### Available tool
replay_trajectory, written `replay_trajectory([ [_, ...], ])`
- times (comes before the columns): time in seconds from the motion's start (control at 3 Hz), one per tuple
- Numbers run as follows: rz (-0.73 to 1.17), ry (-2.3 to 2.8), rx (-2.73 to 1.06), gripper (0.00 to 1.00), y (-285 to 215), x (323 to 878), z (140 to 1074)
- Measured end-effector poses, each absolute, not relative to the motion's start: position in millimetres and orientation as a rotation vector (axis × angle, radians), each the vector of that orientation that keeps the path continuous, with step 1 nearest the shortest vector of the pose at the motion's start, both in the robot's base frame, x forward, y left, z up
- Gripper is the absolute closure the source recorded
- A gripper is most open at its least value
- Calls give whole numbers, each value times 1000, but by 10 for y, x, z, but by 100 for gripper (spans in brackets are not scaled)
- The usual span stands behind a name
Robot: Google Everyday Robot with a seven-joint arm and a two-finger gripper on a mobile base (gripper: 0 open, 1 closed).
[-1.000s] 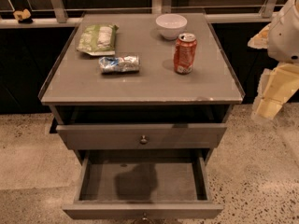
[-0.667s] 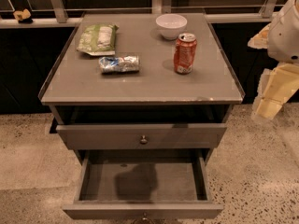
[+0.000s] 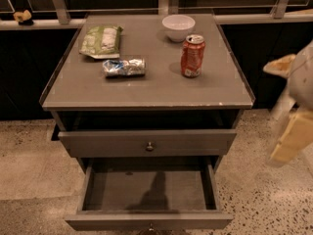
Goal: Close middle drawer
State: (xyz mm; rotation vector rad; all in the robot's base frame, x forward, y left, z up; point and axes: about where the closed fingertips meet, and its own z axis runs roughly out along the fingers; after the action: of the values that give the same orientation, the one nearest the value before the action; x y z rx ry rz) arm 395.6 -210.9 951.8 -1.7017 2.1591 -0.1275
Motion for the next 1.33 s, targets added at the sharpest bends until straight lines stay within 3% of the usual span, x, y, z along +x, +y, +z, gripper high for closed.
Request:
replay_trajectory([
  [0.67, -64, 2196, -1644, 0, -2207, 3405, 8451],
  [1.33, -11, 2347, -1558, 0, -2512, 3366, 7277],
])
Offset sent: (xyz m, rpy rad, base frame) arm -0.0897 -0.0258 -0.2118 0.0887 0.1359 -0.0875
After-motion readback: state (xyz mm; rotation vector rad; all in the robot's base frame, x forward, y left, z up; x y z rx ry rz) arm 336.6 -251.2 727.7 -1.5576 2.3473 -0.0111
